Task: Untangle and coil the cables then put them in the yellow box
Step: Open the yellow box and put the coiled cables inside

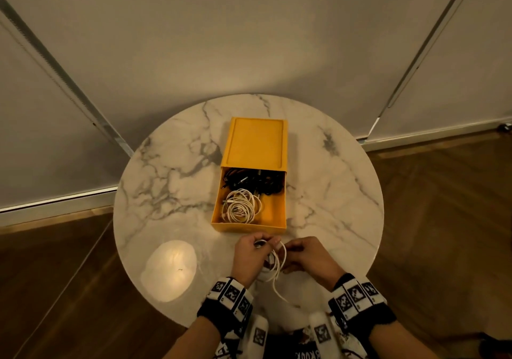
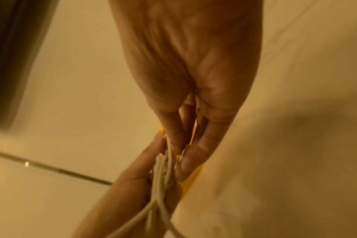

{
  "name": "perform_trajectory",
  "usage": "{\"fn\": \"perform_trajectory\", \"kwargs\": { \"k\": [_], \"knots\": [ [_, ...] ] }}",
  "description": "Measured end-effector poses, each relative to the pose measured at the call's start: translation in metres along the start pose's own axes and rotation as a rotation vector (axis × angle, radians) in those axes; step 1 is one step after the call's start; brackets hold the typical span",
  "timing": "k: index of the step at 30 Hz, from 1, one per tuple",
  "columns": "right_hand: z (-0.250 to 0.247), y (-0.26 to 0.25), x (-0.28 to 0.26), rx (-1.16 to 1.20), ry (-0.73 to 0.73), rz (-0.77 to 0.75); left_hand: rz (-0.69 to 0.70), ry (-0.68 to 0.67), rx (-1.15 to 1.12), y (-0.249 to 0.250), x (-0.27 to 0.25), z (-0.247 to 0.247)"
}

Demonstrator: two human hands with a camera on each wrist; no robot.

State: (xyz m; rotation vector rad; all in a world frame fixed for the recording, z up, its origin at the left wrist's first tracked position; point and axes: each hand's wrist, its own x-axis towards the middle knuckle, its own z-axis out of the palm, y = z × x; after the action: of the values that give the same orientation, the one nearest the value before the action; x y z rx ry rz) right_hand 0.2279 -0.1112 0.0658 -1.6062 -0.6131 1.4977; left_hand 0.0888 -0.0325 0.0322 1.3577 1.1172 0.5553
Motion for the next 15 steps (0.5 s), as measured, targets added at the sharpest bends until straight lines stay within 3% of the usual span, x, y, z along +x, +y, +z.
{"fn": "perform_trajectory", "kwargs": {
  "k": [11, 15],
  "knots": [
    [0.008, -0.026, -0.005, 0.453, -0.038, 0.003, 0.224, 0.14, 0.077, 0.032, 0.011, -0.003],
    [0.006, -0.041, 0.006, 0.312, 0.076, -0.14, 0.334, 0.086, 0.249, 0.053, 0.025, 0.001]
  ]
}}
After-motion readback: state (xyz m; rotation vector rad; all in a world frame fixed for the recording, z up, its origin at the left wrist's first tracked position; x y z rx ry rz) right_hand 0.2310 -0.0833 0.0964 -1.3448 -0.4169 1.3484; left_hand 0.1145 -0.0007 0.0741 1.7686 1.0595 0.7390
